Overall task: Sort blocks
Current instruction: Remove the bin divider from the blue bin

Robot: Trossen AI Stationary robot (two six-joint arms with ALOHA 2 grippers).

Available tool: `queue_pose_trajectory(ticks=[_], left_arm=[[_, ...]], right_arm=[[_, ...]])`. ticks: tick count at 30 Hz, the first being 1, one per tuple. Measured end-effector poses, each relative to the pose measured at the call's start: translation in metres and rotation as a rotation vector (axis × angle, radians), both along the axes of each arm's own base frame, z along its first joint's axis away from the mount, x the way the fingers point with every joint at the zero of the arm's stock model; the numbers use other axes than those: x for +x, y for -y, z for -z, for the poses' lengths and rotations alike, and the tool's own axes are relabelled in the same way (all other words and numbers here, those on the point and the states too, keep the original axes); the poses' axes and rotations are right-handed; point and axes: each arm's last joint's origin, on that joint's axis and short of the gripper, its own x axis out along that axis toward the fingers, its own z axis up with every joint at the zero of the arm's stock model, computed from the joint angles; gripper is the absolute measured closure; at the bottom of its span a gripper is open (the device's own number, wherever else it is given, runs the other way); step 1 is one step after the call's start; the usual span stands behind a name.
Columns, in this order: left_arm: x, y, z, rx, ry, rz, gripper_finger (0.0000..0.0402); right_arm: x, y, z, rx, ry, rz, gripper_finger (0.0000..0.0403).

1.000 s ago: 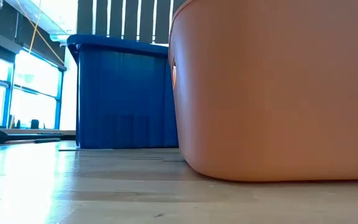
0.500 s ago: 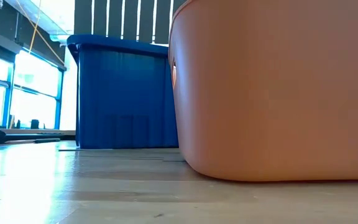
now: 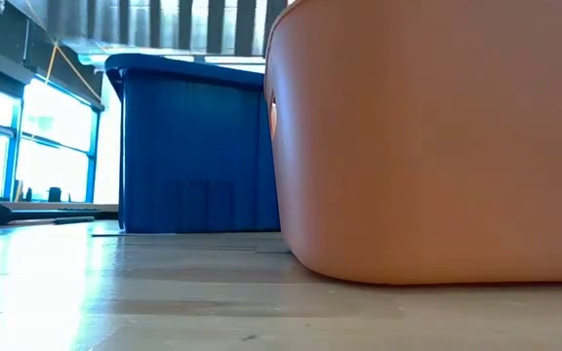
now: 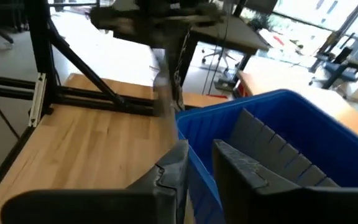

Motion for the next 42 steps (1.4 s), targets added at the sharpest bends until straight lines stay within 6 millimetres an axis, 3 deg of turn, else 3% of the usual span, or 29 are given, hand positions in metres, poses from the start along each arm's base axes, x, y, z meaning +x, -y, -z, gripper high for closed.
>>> queue_pose_trajectory(ticks=[5,9,14,19,25,30,42], left_arm=[[-0.035,0.038,-0.022,-0.266,0.039,0.05,0.0395],[-0.063,0.059,-0.033,-0.504,0.031,-0.017,0.0396],[-0.086,0.077,-0.025,-0.709,-0.127,-0.221,0.0396],[-0.09,0.09,-0.005,-0.753,-0.181,-0.361,0.0396],[-0.092,0.095,0.037,-0.711,-0.38,-0.55,0.0396],[-0.093,0.093,0.057,-0.799,-0.354,-0.544,0.0396],[-0.095,0.049,0.117,-0.958,-0.269,-0.554,0.0396]], right_arm=[[-0.03,-0.017,-0.009,-0.025,0.031,0.024,0.0337],[-0.043,-0.03,-0.009,-0.042,0.034,0.04,0.0337],[-0.047,-0.042,-0.006,-0.067,0.027,0.026,0.0336],[-0.044,-0.048,-0.001,-0.086,0.012,0.026,0.0336],[-0.04,-0.052,0.008,-0.109,-0.038,0.029,0.0336],[-0.041,-0.051,0.012,-0.115,-0.068,0.036,0.0336],[-0.042,-0.051,0.013,-0.082,-0.071,0.045,0.0336]])
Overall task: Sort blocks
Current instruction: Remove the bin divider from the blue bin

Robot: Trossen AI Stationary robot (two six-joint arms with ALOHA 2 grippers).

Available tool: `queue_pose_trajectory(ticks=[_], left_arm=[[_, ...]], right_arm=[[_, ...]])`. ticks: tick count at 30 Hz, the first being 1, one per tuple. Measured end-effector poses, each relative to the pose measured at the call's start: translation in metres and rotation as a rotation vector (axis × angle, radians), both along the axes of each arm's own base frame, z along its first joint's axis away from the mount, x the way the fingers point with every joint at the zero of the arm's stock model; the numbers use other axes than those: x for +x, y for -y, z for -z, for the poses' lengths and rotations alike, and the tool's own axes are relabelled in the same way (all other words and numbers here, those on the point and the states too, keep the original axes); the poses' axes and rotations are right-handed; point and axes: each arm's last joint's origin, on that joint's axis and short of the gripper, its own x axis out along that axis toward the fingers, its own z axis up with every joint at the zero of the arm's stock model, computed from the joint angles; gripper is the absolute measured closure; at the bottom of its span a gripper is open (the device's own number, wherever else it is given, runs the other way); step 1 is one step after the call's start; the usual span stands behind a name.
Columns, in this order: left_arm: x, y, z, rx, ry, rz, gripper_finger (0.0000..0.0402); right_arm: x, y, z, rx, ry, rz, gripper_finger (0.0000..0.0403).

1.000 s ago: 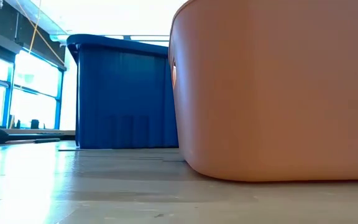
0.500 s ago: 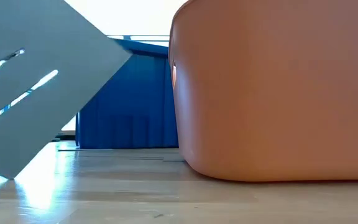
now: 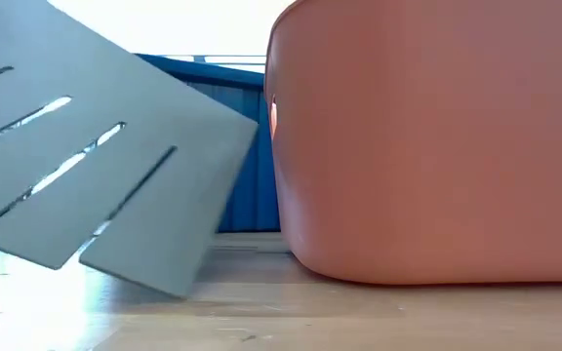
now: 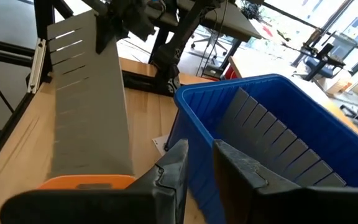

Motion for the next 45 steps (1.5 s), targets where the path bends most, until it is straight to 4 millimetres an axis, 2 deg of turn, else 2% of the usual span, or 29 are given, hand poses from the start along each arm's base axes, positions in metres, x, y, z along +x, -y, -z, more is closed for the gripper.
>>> queue_pose_trajectory(ticks=[8,12,15,22,27,35,41,45], left_arm=[[0.003,-0.024,0.054,-0.015,-0.096,-0.037,0.0386],[0.005,-0.034,0.069,-0.001,-0.119,-0.054,0.0375],[0.005,-0.041,0.074,0.003,-0.133,-0.064,0.0343],[0.002,-0.055,0.071,-0.028,-0.15,-0.081,0.0235],[-0.005,-0.071,0.061,-0.05,-0.15,-0.131,0.0193],[-0.011,-0.088,0.026,-0.018,-0.058,-0.156,0.0193],[0.009,-0.093,-0.021,0.067,0.173,-0.146,0.0204],[0.034,-0.094,-0.056,0.205,0.301,-0.073,0.0214]], right_arm=[[-0.001,-0.001,0.001,0.012,-0.002,0.001,0.0336],[-0.001,-0.001,0.001,0.012,-0.002,0.001,0.0336],[-0.001,-0.001,0.001,0.013,-0.001,0.001,0.0336],[-0.001,-0.001,0.001,0.03,0.002,0.005,0.0336],[-0.001,-0.001,0.001,0.03,0.001,0.004,0.0336],[-0.001,-0.001,0.001,0.03,0.001,0.004,0.0336],[0.001,0.002,0.001,0.005,-0.006,0.008,0.0336],[0.005,0.014,0.004,-0.046,-0.043,0.073,0.0336]])
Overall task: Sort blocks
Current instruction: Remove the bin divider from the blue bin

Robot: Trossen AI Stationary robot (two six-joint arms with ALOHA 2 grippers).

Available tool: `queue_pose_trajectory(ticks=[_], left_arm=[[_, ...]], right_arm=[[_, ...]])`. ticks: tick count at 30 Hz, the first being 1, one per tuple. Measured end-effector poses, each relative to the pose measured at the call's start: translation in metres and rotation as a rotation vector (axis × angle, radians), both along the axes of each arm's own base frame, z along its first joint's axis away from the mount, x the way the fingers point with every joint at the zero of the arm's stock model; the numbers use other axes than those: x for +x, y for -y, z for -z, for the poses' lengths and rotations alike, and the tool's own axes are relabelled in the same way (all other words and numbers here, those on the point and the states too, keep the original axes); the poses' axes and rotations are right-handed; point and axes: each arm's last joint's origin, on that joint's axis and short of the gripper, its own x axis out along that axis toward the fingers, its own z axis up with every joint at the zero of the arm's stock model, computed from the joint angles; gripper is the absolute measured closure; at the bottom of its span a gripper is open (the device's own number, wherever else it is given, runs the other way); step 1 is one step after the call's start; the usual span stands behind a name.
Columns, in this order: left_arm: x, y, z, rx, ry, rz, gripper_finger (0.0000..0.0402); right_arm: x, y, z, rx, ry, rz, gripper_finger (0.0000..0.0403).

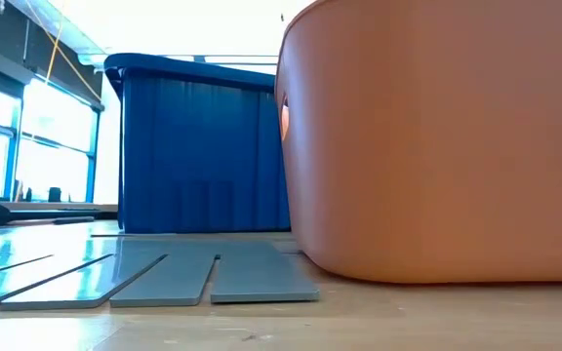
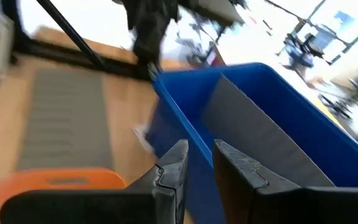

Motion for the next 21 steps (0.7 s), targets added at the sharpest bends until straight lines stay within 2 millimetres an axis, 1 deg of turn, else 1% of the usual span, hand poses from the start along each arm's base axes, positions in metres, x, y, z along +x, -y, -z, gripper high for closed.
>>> queue_pose_trajectory(ticks=[3,6,8,11,13,15,19,21], left_arm=[[0.023,-0.006,-0.025,0.201,0.074,0.044,0.022],[0.048,-0.021,-0.047,0.453,0.104,0.086,0.0224],[0.062,-0.037,-0.058,0.605,0.085,0.081,0.0224],[0.079,-0.073,-0.066,0.712,0.02,0.031,0.0219],[0.086,-0.102,-0.061,0.705,-0.045,0.026,0.021],[0.092,-0.132,-0.049,0.667,-0.126,0.019,0.0196],[0.094,-0.189,-0.019,0.632,-0.37,-0.044,0.0161],[0.097,-0.214,-0.004,0.61,-0.454,-0.071,0.0145]], right_arm=[[0.004,0.012,0.007,-0.015,-0.06,0.063,0.0336],[0.009,0.022,0.012,0.036,-0.085,0.124,0.0336],[0.011,0.027,0.014,0.089,-0.091,0.142,0.0336],[0.012,0.027,0.016,0.171,-0.119,0.107,0.0335],[0.012,0.025,0.016,0.202,-0.131,0.088,0.0332],[0.009,0.021,0.017,0.218,-0.141,0.071,0.0327],[0.004,0.013,0.019,0.24,-0.157,0.046,0.0318],[0.001,0.01,0.019,0.252,-0.163,0.042,0.0315]])
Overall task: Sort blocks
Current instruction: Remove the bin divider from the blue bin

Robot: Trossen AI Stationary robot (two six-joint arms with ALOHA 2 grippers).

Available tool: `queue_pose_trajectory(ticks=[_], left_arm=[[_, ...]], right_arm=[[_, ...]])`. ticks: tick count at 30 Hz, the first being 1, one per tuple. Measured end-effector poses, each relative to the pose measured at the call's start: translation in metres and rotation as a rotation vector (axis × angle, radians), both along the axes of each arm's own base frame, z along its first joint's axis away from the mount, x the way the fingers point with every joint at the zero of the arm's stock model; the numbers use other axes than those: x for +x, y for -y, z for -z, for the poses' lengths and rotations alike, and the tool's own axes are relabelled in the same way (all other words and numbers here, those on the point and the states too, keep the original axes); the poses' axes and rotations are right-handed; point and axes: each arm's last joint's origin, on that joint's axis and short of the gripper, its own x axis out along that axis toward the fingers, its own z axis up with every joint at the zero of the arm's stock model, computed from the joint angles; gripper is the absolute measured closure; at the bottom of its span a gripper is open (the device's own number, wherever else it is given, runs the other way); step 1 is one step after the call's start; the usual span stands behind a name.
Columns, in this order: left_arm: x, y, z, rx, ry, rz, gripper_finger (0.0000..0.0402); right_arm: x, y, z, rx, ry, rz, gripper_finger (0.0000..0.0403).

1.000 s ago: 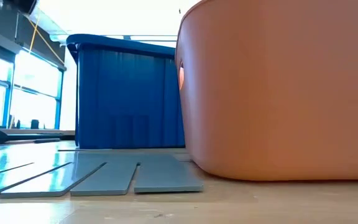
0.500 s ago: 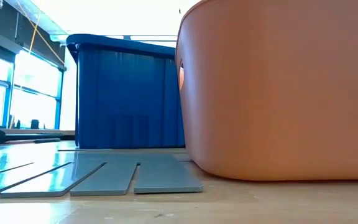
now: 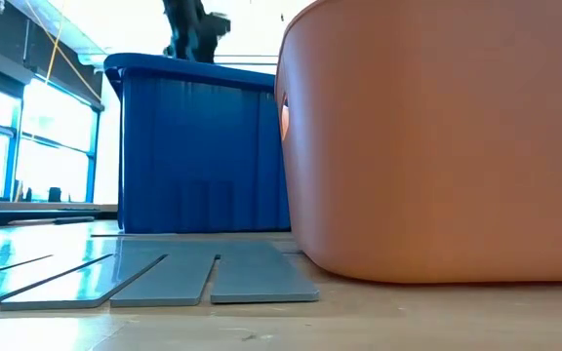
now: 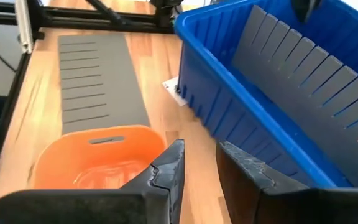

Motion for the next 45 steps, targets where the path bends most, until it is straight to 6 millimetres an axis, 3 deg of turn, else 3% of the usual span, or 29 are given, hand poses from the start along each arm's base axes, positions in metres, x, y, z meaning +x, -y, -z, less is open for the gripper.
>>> queue_pose_trajectory(ticks=[5,13,17,22,23,26,31,38,41,45], left_arm=[[0.014,-0.037,0.034,-0.104,-0.069,0.014,0.0125],[0.035,-0.06,0.078,-0.175,-0.172,0.018,0.0149],[0.043,-0.066,0.095,-0.189,-0.205,0.014,0.0218],[0.046,-0.066,0.1,-0.121,-0.271,-0.018,0.0369],[0.046,-0.064,0.098,-0.106,-0.277,-0.015,0.0384],[0.042,-0.052,0.072,-0.055,-0.258,-0.002,0.0391],[0.019,-0.02,-0.004,0.061,-0.129,-0.003,0.0398],[-0.046,0.058,-0.113,0.179,0.165,0.118,0.04],[-0.073,0.094,-0.139,0.107,0.315,0.284,0.04],[-0.098,0.137,-0.151,-0.058,0.459,0.426,0.04]], right_arm=[[-0.007,-0.008,0.002,0.024,-0.015,-0.008,0.0315],[-0.015,-0.023,0.011,0.024,-0.032,-0.061,0.0315],[-0.016,-0.028,0.026,0.024,-0.063,-0.055,0.0315],[-0.017,-0.033,0.042,0.039,-0.08,-0.039,0.0315],[-0.018,-0.034,0.044,0.041,-0.083,-0.038,0.0315],[-0.019,-0.036,0.051,0.038,-0.094,-0.044,0.0315],[-0.02,-0.038,0.057,0.028,-0.101,-0.054,0.0315],[-0.02,-0.038,0.056,0.021,-0.096,-0.059,0.0315],[-0.02,-0.038,0.056,0.017,-0.097,-0.061,0.0315],[-0.02,-0.038,0.056,0.018,-0.097,-0.061,0.0315]])
